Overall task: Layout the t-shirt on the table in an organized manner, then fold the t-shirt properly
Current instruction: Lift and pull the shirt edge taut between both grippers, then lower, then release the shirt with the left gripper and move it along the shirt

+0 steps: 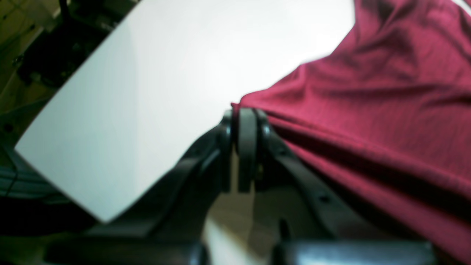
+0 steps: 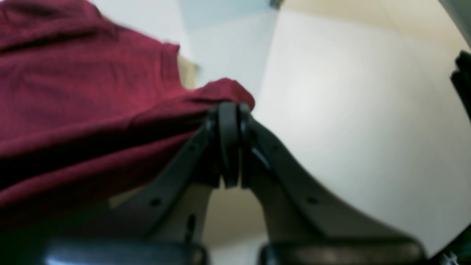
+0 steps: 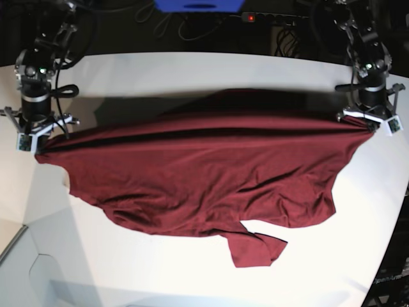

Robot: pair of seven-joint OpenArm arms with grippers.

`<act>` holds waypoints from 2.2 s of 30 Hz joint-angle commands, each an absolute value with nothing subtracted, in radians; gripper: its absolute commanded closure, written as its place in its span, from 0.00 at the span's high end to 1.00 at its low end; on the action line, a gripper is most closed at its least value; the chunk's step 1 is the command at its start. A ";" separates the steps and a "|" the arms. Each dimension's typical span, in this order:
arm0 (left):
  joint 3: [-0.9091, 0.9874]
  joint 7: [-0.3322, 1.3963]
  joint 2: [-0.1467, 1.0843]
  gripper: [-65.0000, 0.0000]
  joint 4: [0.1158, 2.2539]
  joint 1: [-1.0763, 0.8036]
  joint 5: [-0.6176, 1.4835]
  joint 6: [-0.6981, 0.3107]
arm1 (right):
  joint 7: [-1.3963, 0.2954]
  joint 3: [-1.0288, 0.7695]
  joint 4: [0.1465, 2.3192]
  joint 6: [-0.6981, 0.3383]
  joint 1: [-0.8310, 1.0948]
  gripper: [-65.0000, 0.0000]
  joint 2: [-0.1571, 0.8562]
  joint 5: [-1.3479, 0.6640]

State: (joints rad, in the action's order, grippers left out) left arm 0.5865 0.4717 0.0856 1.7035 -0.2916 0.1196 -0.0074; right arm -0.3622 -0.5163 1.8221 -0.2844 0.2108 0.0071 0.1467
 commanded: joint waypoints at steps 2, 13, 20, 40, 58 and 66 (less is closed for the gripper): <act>0.590 0.452 0.097 0.00 1.725 -0.303 0.114 -0.001 | -0.334 -0.521 1.842 -0.272 0.231 0.00 0.021 0.143; 0.593 0.446 0.104 0.00 1.722 -0.360 0.114 -0.001 | -0.334 -0.526 1.842 -0.272 0.308 0.00 0.022 0.143; 0.598 0.440 0.104 0.00 1.736 -0.389 0.114 -0.001 | -0.291 -0.535 1.859 -0.272 0.354 0.00 0.007 0.143; 0.651 0.395 0.104 0.03 1.646 -0.377 0.116 -0.001 | -0.156 -0.595 1.715 -0.271 0.383 0.00 -0.050 0.145; 0.659 0.395 0.104 0.69 1.701 -0.367 0.116 -0.002 | -0.157 -0.596 1.721 -0.401 0.386 0.00 -0.048 0.147; 0.661 0.392 0.151 0.69 1.785 -0.346 0.134 -0.002 | -0.160 -0.599 1.712 -0.429 0.383 0.01 -0.058 0.147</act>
